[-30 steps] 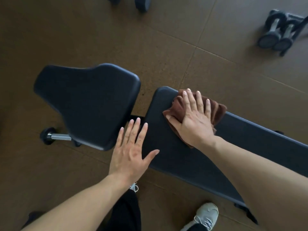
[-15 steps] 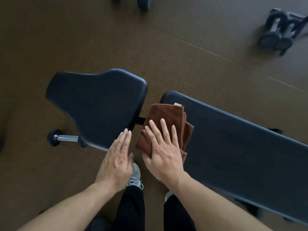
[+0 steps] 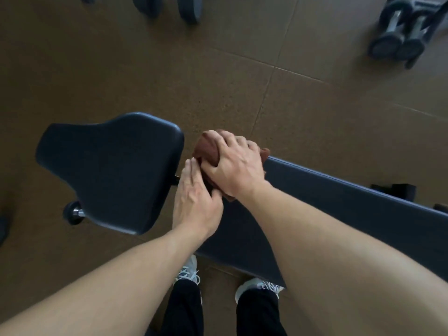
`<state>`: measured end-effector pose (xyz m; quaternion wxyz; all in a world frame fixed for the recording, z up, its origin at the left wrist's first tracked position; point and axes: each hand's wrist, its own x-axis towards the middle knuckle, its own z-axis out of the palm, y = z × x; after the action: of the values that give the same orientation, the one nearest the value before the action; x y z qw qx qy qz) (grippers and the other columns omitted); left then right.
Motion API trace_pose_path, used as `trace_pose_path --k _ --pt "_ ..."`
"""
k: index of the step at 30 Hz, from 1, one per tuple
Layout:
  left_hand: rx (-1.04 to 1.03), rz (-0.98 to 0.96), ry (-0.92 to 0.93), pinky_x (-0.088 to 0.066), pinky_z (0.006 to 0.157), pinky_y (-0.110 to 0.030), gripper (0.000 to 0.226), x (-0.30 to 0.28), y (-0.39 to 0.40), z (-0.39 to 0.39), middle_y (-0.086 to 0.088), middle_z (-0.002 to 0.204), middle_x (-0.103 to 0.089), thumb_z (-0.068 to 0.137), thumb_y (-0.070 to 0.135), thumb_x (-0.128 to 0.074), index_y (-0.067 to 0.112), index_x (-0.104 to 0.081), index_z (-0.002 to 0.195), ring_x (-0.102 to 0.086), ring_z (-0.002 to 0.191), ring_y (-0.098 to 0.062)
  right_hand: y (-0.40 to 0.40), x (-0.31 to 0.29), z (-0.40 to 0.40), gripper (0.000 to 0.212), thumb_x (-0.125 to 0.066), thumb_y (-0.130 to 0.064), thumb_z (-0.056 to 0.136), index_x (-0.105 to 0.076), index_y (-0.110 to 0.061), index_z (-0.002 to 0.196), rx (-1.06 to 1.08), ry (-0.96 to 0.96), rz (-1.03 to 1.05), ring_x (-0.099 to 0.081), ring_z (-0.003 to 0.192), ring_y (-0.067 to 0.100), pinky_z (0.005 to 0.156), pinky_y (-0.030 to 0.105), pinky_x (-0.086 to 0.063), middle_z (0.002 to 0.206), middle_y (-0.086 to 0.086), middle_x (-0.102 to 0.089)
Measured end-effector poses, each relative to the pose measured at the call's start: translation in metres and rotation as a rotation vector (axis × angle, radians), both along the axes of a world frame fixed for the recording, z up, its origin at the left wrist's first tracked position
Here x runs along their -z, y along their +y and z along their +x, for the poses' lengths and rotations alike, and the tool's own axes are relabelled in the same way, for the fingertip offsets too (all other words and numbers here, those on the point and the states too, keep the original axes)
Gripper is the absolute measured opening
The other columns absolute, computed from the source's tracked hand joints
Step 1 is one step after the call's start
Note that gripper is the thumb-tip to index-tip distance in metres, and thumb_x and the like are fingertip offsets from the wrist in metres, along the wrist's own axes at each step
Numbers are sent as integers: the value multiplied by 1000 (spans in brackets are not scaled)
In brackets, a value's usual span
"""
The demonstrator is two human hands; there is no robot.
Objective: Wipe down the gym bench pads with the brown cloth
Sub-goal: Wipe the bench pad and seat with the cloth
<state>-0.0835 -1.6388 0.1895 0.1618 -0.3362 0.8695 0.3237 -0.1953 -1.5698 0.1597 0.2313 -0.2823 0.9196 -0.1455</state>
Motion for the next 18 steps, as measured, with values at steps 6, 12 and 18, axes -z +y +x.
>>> trace_pose_path --k 6,12,18 --pt "147 -47 -393 13 122 -55 154 2 33 -37 -13 155 46 58 85 -71 25 36 151 34 147 -36 123 -8 -45 41 -39 -62 101 -46 -45 137 134 -175 89 -65 118 31 83 38 -42 130 -4 -67" --pt "236 -33 -572 14 120 -61 178 1 29 -42 -16 132 67 42 76 -87 24 62 124 53 131 -38 229 -11 -71 52 -36 -66 101 -49 -43 146 283 -369 242 -62 96 30 81 37 -42 122 7 -71" --pt "221 -4 -566 18 118 -61 179 5 30 -43 -15 132 67 41 74 -89 24 62 125 55 129 -37 198 -14 -65 38 -34 -65 101 -54 -47 127 240 -283 236 -55 78 24 75 37 -42 91 -4 -62"
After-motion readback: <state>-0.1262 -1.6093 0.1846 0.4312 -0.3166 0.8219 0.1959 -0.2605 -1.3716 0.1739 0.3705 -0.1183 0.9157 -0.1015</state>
